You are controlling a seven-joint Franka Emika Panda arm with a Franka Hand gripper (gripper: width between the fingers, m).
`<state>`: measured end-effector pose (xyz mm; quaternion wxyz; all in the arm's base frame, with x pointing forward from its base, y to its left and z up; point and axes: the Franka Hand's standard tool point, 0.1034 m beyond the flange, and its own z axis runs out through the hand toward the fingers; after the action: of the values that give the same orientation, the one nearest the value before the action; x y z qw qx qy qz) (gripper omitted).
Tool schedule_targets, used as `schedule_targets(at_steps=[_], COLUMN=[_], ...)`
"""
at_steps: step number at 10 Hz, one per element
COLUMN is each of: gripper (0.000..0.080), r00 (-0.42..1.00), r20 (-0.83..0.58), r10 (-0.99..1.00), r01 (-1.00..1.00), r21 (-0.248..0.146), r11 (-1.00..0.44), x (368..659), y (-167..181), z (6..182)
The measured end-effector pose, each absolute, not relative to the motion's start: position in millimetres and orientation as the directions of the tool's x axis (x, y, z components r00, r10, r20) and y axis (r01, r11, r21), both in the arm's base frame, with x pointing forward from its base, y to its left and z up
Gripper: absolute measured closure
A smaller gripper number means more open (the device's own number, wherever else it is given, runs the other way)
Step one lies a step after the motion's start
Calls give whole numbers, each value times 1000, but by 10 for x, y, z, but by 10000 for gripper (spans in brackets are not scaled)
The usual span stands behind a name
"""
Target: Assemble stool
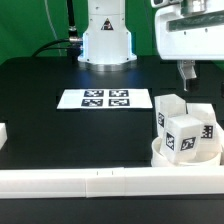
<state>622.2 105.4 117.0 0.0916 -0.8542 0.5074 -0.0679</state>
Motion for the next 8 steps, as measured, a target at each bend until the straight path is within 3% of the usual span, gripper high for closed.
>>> schedule_targets(at_steps=[3,7,8], gripper=[150,150,150], r00=[774,887,935], r20=[104,148,172], r10=[-624,-437,-310], r01=[-601,-419,-294], r21=[-186,-140,-113], r11=[-777,-897,-949], x=[6264,6265,6270], y=[1055,1017,984], z=[1127,1119,1113])
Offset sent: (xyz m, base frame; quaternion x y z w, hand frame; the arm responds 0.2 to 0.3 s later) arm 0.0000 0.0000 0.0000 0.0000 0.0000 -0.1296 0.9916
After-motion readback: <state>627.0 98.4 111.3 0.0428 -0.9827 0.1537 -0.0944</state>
